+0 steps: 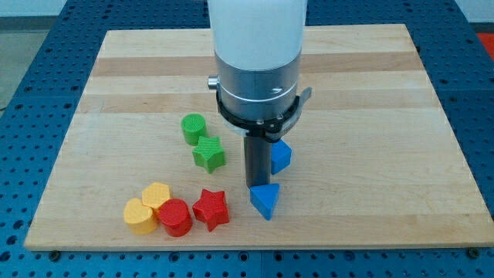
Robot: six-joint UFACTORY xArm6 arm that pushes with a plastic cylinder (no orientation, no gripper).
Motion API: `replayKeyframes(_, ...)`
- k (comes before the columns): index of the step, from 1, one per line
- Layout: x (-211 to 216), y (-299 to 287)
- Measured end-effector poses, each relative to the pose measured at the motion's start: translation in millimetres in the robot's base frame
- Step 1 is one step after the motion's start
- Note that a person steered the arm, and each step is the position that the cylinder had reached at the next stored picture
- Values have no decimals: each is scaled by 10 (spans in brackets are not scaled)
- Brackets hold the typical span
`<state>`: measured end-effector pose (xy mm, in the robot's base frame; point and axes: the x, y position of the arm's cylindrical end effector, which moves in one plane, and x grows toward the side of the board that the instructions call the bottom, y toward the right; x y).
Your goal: Push red star towards right a bit
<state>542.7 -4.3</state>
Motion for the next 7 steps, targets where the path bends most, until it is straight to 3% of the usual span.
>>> replayKeyframes(7,759,52)
